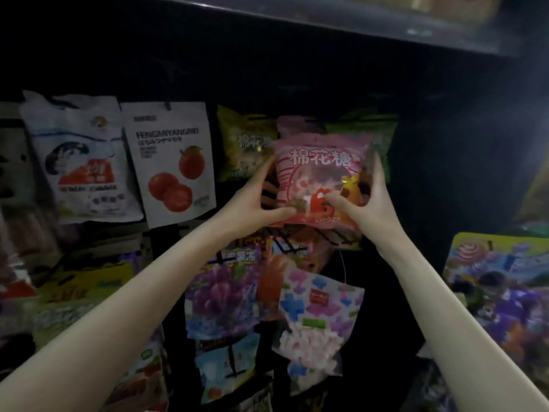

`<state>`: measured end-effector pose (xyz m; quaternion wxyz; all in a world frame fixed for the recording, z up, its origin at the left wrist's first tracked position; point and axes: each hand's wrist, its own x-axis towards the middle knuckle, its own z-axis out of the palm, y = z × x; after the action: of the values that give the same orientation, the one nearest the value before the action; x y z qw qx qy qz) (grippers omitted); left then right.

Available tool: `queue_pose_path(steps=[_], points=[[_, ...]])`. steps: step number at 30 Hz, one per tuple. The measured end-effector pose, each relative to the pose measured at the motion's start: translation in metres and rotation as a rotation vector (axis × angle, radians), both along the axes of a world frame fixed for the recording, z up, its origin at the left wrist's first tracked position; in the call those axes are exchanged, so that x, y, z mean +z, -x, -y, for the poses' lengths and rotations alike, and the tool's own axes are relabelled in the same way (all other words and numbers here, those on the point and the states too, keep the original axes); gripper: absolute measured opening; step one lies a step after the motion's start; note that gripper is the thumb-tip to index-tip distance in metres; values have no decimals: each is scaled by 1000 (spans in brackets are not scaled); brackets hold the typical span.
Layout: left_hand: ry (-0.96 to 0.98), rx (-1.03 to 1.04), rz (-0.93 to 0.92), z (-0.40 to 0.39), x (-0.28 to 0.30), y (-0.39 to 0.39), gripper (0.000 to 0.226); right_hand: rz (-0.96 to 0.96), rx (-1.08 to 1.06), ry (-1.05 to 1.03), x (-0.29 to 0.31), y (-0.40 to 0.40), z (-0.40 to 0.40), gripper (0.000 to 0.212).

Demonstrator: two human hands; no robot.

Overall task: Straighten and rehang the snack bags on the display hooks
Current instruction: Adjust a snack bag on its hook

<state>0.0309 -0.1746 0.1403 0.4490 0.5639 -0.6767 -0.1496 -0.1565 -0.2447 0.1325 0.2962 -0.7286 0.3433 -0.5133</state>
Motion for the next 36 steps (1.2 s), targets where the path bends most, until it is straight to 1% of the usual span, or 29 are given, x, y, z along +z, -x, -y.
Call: queue_pose_path(steps=[1,3,6,9,11,15,19,21,24,27,31,33,36], points=[[44,26,36,9,0,6,94,5,9,56,4,5,7,110],[140,80,84,26,-2,15,98,5,45,149,9,13,23,109],[236,164,115,41,-6,21,98,8,97,182,14,19,50,104],[247,205,96,54,-5,24,95,27,153,209,14,15,67,104],[251,226,74,61,-2,26,92,42,150,232,12,11,73,102],[255,237,72,63,-8,26,92,72,142,175,-1,12,78,101],[245,261,167,58,-10,35,80,154,217,53,-11,17,83,103],[282,297,195,56,-4,41,69,180,235,39,-14,19,84,105],[372,385,237,61,11,49,62,217,231,41,-16,25,86,107],[474,487,353,72,29,58,57,237,198,100,-17,36,89,108],[536,557,480,86,34,68,52,226,205,156,-18,52,96,105],[592,559,537,90,30,70,52,179,208,203,-20,59,98,101],[621,474,547,95,30,77,50,105,205,287,-20,64,96,96]])
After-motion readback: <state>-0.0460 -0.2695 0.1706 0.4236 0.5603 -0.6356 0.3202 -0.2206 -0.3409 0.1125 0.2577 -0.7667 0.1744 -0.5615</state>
